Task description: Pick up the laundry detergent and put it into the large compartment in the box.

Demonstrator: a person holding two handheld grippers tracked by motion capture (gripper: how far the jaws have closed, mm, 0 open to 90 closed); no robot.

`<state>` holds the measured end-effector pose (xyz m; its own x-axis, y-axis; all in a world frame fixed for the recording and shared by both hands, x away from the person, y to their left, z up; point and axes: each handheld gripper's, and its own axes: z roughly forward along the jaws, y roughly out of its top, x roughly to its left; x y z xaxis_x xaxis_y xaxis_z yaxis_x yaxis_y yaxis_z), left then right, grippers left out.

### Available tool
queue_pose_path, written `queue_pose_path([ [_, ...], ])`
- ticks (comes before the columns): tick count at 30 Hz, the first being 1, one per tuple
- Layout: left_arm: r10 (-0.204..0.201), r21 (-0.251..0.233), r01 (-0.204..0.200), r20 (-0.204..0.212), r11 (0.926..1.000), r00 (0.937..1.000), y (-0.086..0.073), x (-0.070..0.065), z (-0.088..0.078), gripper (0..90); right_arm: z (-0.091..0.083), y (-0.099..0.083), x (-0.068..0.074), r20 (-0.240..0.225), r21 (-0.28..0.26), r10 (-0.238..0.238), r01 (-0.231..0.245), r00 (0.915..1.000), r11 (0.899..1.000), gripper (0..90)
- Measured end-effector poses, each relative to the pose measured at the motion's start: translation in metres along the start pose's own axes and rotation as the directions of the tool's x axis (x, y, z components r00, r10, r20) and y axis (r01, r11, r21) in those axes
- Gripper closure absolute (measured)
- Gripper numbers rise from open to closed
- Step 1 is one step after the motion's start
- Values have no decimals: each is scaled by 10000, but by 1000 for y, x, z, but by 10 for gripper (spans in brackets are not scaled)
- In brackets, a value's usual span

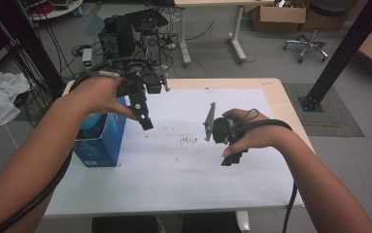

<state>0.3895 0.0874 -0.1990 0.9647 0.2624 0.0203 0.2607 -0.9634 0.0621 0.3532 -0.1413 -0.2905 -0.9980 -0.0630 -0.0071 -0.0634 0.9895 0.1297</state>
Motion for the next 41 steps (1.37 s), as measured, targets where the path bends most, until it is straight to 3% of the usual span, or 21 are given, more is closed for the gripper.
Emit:
queue_pose_path([
  [3,633,255,-634,28,9977,9980,4,-8,3,1,-1,0,-2,-2,8,-20,20,10000,10000,161],
  [7,1462,532,-1462,37,9878,9892,11,-17,10,1,-3,-2,-3,56,-3,6,-6,10000,10000,161],
  [14,2029,767,-2041,241,9759,9789,14,-21,23,1,-3,-4,-4,7,-20,122,-122,9999,9999,161],
  [25,1931,782,-1954,353,9776,9805,4,-14,26,1,-1,-2,-7,-26,25,148,-148,9999,9999,161],
  [41,1996,739,-2020,385,9766,9791,5,-13,27,1,-1,-1,-7,11,51,232,-232,9997,9997,160],
])
